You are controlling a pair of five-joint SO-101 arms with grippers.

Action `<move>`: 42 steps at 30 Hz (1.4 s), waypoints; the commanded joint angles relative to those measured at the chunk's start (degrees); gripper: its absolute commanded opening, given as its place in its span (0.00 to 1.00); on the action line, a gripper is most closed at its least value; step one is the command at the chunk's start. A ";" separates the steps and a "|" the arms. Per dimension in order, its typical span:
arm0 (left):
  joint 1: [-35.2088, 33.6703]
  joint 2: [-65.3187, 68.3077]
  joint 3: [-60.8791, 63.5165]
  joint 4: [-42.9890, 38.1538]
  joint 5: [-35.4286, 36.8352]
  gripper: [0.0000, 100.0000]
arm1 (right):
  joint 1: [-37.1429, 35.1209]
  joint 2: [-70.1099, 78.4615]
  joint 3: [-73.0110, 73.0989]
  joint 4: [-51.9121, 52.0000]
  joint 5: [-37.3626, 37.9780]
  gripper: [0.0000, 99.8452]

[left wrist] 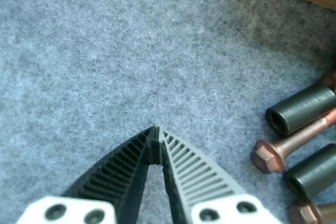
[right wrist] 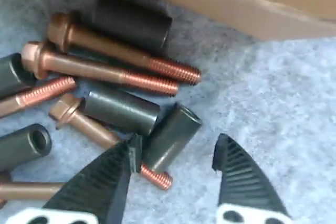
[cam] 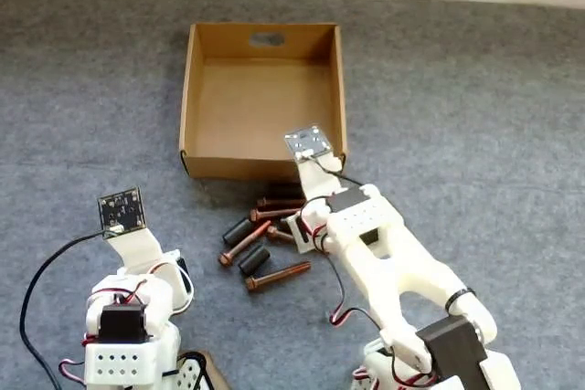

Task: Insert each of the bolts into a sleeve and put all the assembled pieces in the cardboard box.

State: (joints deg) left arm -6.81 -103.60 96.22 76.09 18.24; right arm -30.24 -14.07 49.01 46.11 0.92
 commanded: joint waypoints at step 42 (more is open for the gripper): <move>0.92 -0.22 1.01 0.26 0.35 0.01 | 8.22 -30.46 13.67 7.52 5.80 0.12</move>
State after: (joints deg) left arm -6.81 -103.60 96.22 76.09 18.24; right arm -18.81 -42.99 63.08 53.41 7.87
